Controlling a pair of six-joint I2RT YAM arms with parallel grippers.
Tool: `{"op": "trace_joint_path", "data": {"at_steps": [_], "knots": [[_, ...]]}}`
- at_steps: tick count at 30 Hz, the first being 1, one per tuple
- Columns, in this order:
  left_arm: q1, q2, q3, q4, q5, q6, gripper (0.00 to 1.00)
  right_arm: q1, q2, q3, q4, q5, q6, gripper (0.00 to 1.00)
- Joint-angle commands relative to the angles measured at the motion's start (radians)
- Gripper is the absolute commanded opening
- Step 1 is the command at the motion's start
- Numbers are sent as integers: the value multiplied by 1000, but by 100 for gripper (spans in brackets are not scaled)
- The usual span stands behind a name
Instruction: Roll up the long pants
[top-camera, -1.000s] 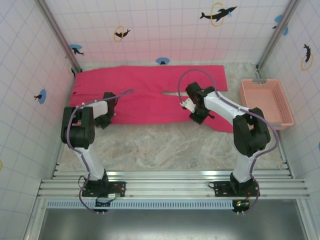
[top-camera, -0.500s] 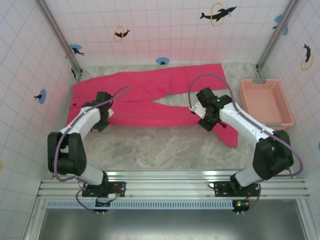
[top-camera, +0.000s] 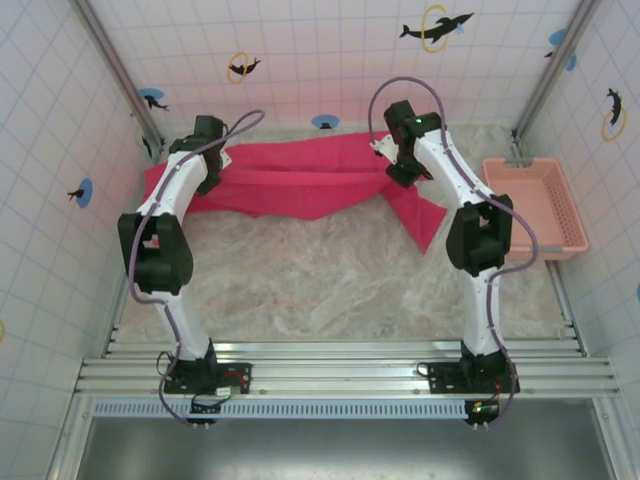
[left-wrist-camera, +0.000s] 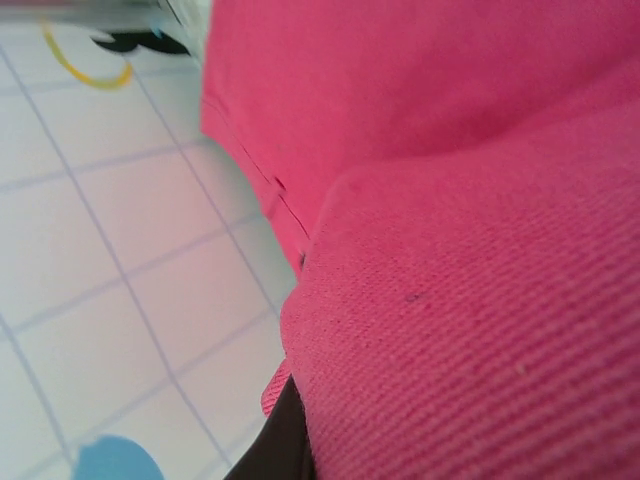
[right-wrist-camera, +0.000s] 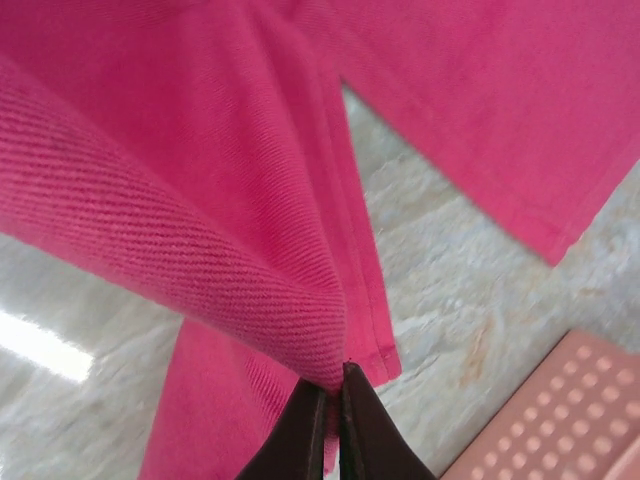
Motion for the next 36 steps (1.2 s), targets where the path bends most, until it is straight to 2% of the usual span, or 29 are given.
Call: {"op": "trace_joint_path", "data": {"at_steps": [1, 5, 9, 14, 21, 25, 26, 28, 30, 31, 32, 36], "knots": [[19, 84, 125, -5, -34, 70, 0, -6, 148, 245, -129, 88, -24, 8], [26, 169, 208, 13, -35, 107, 0, -6, 251, 411, -114, 130, -41, 12], [51, 261, 291, 17, -33, 133, 0, 5, 290, 460, -22, 193, -63, 18], [74, 370, 470, -17, -7, 116, 0, 30, 297, 473, 162, 221, -52, 16], [75, 534, 612, 26, 24, 126, 0, 56, 379, 515, 374, 215, -54, 17], [76, 588, 612, 82, 13, 127, 33, 43, 419, 554, 369, 175, 40, 25], [76, 603, 614, 96, 4, 120, 43, 35, 414, 551, 351, 153, 69, 34], [76, 621, 619, 99, 7, 88, 57, 9, 394, 547, 291, 119, 124, 56], [76, 632, 612, 99, 22, 50, 85, -33, 353, 512, 215, 91, 183, 66], [77, 634, 607, 99, 24, 29, 94, -55, 330, 487, 182, 59, 208, 68], [77, 636, 601, 98, 28, 14, 97, -80, 305, 453, 150, 17, 239, 68], [76, 654, 598, 93, 38, -43, 97, -141, 198, 286, 88, -87, 313, 68]]}}
